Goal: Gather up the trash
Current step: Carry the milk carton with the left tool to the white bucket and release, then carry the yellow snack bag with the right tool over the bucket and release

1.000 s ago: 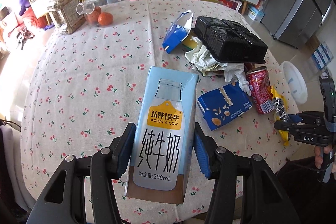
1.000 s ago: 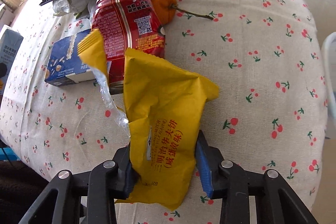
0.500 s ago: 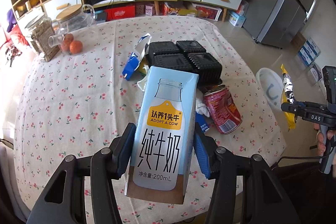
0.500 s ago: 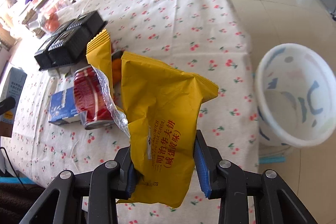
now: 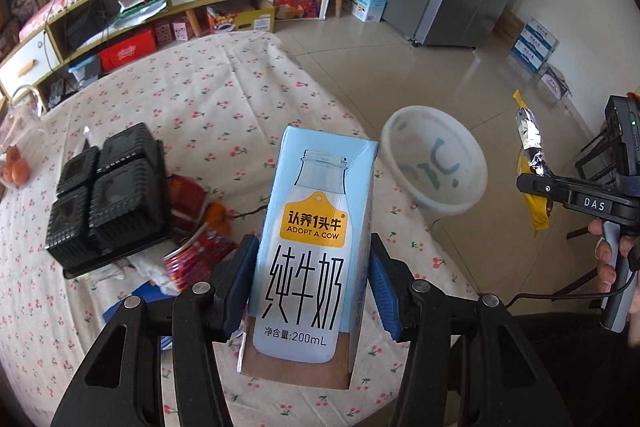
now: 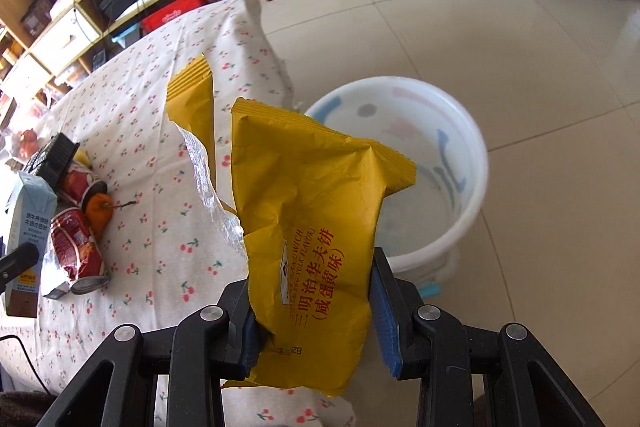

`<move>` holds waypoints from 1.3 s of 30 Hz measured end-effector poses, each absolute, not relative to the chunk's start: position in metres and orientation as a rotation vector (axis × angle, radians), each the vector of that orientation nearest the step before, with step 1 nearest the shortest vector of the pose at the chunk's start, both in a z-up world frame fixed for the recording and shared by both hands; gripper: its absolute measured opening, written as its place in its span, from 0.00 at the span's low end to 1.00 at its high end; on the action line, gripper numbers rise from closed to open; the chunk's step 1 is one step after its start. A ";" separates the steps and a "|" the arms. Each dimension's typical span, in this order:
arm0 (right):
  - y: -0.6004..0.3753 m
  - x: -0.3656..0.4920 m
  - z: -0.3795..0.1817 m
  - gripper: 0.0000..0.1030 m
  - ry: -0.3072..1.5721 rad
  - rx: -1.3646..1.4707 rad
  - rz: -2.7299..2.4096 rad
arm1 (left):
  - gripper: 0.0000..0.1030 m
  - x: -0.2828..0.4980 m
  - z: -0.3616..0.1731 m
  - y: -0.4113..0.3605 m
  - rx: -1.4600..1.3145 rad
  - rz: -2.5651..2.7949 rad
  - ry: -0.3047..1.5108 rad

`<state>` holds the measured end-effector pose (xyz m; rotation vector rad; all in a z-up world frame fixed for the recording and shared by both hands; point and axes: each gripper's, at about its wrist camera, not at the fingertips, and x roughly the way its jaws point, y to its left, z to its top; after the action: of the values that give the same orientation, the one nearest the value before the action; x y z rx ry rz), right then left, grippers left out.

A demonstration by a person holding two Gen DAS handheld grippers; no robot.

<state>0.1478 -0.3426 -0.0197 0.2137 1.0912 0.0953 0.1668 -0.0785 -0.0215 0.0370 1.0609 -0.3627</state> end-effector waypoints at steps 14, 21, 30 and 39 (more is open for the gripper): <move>-0.424 0.140 -0.035 0.40 1.131 0.355 -0.037 | 0.55 0.242 -0.083 -0.224 0.111 -0.430 1.125; -0.433 0.138 -0.033 0.40 1.122 0.353 -0.049 | 0.55 0.265 -0.094 -0.251 0.084 -0.440 1.106; -0.433 0.144 -0.035 0.41 1.124 0.363 -0.067 | 0.79 0.269 -0.090 -0.246 0.042 -0.421 1.085; -0.421 0.155 -0.038 0.42 1.137 0.350 -0.081 | 0.88 0.228 -0.054 -0.195 0.098 -0.350 1.041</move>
<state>0.1548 -0.4212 -0.0379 0.3501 1.1370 -0.0810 0.2284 -0.1945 -0.0545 0.0980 1.0408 -0.3502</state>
